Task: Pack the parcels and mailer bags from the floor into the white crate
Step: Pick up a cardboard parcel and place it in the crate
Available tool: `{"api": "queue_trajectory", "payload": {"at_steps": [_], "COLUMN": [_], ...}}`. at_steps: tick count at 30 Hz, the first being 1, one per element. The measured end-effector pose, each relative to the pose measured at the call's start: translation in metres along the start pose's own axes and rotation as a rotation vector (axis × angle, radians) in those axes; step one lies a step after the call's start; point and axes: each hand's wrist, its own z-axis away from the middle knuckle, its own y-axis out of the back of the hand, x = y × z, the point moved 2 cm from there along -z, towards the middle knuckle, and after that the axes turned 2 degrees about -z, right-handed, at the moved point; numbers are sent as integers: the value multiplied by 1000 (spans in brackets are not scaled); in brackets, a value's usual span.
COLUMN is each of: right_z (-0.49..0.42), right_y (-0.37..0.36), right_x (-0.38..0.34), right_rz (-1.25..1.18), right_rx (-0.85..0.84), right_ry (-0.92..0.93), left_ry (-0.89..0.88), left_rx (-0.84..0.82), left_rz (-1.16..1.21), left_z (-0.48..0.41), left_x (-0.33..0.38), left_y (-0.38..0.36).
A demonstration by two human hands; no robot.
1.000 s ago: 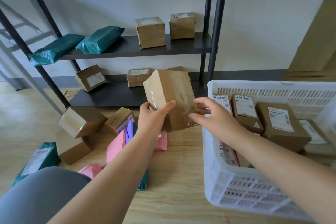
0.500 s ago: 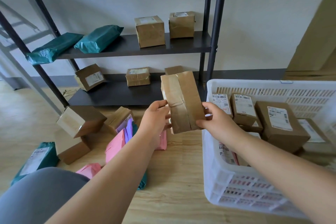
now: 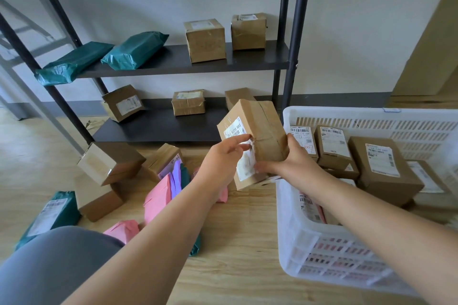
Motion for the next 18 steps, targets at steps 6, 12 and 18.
{"api": "queue_trajectory", "payload": {"at_steps": [6,12,18], "right_z": [-2,-6,-9], "right_y": [14,14,19], "right_x": [-3,1,5], "right_rz": [-374,-608,-522], "right_rx": [-92,-205,-193], "right_ry": [-44,-113,-112], "left_ry": [42,397,282], "left_rx": [228,-5,-13], "left_rz": [-44,315,344], "left_z": [-2,3,5], "left_x": [-4,-13,-14], "left_y": [16,10,-4]}}
